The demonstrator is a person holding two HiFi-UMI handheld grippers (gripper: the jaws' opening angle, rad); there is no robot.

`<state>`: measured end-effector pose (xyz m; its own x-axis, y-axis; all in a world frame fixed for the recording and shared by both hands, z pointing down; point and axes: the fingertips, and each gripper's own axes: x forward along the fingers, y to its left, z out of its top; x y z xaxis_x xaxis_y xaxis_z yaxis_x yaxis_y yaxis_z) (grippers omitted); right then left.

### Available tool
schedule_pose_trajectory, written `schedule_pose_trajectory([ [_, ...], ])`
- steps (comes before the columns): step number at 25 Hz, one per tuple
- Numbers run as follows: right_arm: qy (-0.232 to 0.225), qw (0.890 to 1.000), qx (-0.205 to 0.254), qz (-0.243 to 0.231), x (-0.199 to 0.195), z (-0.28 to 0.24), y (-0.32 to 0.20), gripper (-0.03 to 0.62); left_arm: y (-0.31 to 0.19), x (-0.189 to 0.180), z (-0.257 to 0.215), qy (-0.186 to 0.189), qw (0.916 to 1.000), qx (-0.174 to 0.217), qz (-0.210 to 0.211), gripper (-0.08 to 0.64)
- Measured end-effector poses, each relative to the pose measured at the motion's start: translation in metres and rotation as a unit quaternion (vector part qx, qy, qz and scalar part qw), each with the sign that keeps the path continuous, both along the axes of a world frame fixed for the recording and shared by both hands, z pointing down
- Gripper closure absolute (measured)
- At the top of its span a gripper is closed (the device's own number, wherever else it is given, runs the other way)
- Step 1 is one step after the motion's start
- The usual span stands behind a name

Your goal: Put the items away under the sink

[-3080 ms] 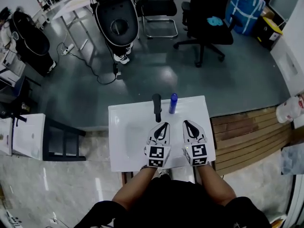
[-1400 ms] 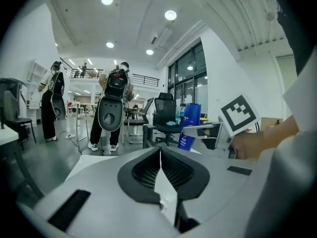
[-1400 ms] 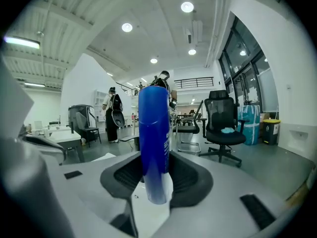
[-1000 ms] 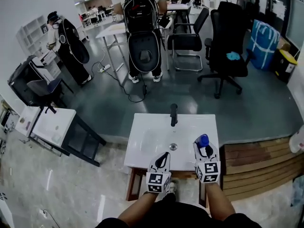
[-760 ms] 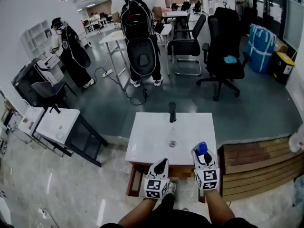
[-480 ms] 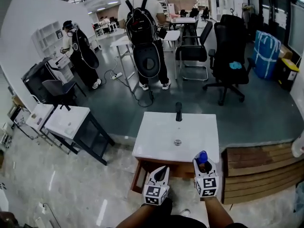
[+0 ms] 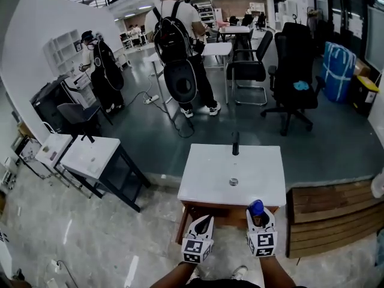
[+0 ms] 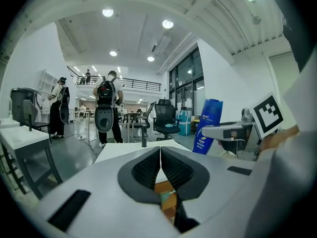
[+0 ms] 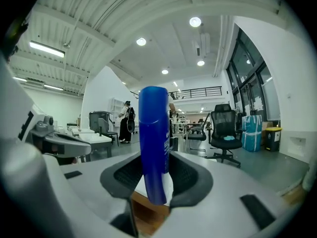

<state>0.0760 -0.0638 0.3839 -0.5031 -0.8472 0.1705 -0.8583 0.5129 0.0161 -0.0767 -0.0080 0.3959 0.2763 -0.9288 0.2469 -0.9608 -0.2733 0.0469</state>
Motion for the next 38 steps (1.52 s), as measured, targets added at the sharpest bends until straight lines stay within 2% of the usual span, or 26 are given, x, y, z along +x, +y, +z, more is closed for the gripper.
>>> schedule_pose_trajectory([
  [10, -0.002, 1.0, -0.003, 0.028, -0.055, 0.012, 0.019, 0.431, 0.002, -0.066, 0.013, 0.002, 0.9997, -0.016, 0.017, 0.538],
  [14, -0.005, 0.999, -0.006, 0.033, -0.066, 0.025, 0.017, 0.431, -0.002, -0.077, 0.016, 0.015, 0.9996, -0.017, 0.015, 0.538],
  [18, 0.005, 0.999, -0.004, 0.037, -0.071, 0.049, 0.02, 0.431, -0.007, -0.075, 0.037, 0.012, 0.9995, -0.016, 0.025, 0.538],
  [22, 0.013, 0.999, -0.008, 0.043, -0.073, 0.096, 0.025, 0.431, -0.008, -0.071, 0.087, 0.016, 0.9994, -0.017, 0.025, 0.538],
  [25, 0.006, 0.999, -0.009, 0.05, -0.073, 0.138, 0.023, 0.431, -0.009, -0.063, 0.136, 0.042, 0.9983, -0.028, 0.03, 0.538],
  [27, 0.0, 0.999, -0.006, 0.052, -0.072, 0.165, 0.018, 0.433, -0.014, -0.056, 0.163, 0.052, 0.9977, -0.023, 0.037, 0.538],
  [31, 0.002, 0.999, 0.006, 0.047, -0.073, 0.22, 0.01, 0.432, -0.028, -0.05, 0.219, 0.031, 0.999, -0.002, 0.031, 0.538],
  [35, 0.016, 0.999, 0.019, 0.035, -0.078, 0.273, 0.005, 0.431, -0.039, -0.045, 0.277, -0.001, 0.9995, 0.001, 0.033, 0.538],
  [38, 0.022, 0.999, 0.012, 0.033, -0.081, 0.31, 0.001, 0.433, -0.045, -0.045, 0.314, -0.001, 0.9995, -0.003, 0.032, 0.538],
])
